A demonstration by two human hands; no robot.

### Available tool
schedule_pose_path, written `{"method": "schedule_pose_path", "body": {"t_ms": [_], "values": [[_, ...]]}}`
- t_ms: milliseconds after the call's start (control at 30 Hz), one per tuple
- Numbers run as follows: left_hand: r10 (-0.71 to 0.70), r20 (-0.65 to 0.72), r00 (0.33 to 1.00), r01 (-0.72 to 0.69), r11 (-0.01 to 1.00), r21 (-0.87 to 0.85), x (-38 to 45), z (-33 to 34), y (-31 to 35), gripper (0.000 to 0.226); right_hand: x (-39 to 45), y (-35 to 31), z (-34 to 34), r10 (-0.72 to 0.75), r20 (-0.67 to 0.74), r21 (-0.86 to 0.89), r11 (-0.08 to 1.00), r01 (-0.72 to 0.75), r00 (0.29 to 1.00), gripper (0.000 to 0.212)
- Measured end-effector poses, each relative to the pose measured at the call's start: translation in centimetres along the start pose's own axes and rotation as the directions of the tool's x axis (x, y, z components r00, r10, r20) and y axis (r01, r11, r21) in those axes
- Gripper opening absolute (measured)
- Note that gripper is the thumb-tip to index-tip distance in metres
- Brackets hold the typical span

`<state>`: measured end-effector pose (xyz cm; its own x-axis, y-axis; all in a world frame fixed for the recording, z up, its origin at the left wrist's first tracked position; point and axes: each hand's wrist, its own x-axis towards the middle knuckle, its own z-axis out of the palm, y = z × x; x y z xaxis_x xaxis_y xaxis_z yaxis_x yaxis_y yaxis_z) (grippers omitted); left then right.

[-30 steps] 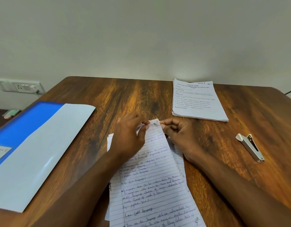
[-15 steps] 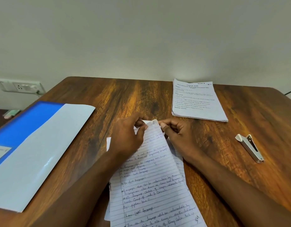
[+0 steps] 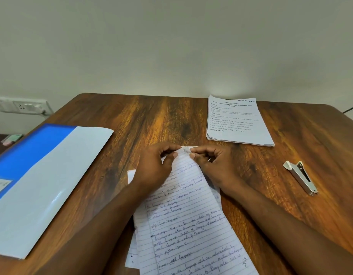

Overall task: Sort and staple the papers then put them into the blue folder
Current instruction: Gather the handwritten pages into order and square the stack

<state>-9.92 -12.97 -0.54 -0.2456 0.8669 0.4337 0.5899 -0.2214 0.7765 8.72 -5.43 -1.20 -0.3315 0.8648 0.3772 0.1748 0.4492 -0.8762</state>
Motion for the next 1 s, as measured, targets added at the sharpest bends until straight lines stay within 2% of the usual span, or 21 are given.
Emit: {"method": "schedule_pose_path", "body": {"t_ms": [133, 200, 267, 333, 467, 533, 633, 700, 800, 900, 1000], "values": [[-0.048, -0.013, 0.999, 0.047, 0.998, -0.041, 0.2, -0.1, -0.2, 0.020, 1.3, -1.0, -1.6, 0.106, -0.049, -0.029, 0.994, -0.108, 0.993, 0.013], [-0.054, -0.015, 0.998, 0.054, 0.998, -0.044, 0.2, -0.1, -0.4, 0.021, 2.2, -1.0, -3.5, 0.175, -0.146, -0.140, 0.971, -0.196, 0.974, 0.012], [-0.045, -0.017, 0.999, 0.045, 0.998, -0.039, 0.2, -0.1, -0.5, 0.021, 2.8, -0.7, -5.2, 0.246, -0.186, -0.284, 0.913, -0.292, 0.951, 0.015], [-0.037, -0.014, 0.999, 0.036, 0.999, -0.031, 0.2, 0.0, -0.5, 0.020, 2.9, -0.5, -6.3, 0.349, -0.158, -0.388, 0.838, -0.383, 0.924, 0.026], [-0.011, 0.000, 1.000, 0.011, 1.000, -0.014, 0.3, 0.0, -0.3, 0.021, 2.8, -1.2, -6.7, 0.462, -0.014, -0.335, 0.833, -0.440, 0.887, 0.029], [-0.014, 0.015, 1.000, 0.014, 1.000, -0.017, 0.3, -0.1, -0.3, 0.021, 2.5, -1.3, -6.0, 0.449, 0.026, -0.309, 0.853, -0.420, 0.893, 0.023], [-0.028, 0.014, 1.000, 0.028, 0.999, -0.027, 0.3, -0.2, -0.1, 0.021, 2.0, -1.0, -4.5, 0.356, -0.023, -0.265, 0.899, -0.349, 0.934, 0.009], [-0.039, 0.008, 0.999, 0.040, 0.999, -0.037, 0.2, -0.3, 0.1, 0.020, 1.8, -0.9, -3.6, 0.310, -0.043, -0.143, 0.939, -0.313, 0.950, 0.001], [-0.052, 0.014, 0.999, 0.052, 0.998, -0.043, 0.1, -0.5, 0.6, 0.019, 1.8, -0.8, -3.1, 0.285, -0.050, 0.009, 0.958, -0.285, 0.957, 0.004], [-0.027, 0.003, 1.000, 0.027, 0.999, -0.022, -0.2, -0.7, 1.3, 0.018, 1.8, -1.0, -3.5, 0.226, -0.046, -0.036, 0.973, -0.228, 0.973, 0.004], [0.049, -0.015, 0.999, -0.050, 0.999, -0.014, -0.3, -0.8, 1.8, 0.018, 2.0, -1.5, -4.1, 0.213, 0.041, -0.093, 0.974, -0.209, 0.976, 0.004]]}}
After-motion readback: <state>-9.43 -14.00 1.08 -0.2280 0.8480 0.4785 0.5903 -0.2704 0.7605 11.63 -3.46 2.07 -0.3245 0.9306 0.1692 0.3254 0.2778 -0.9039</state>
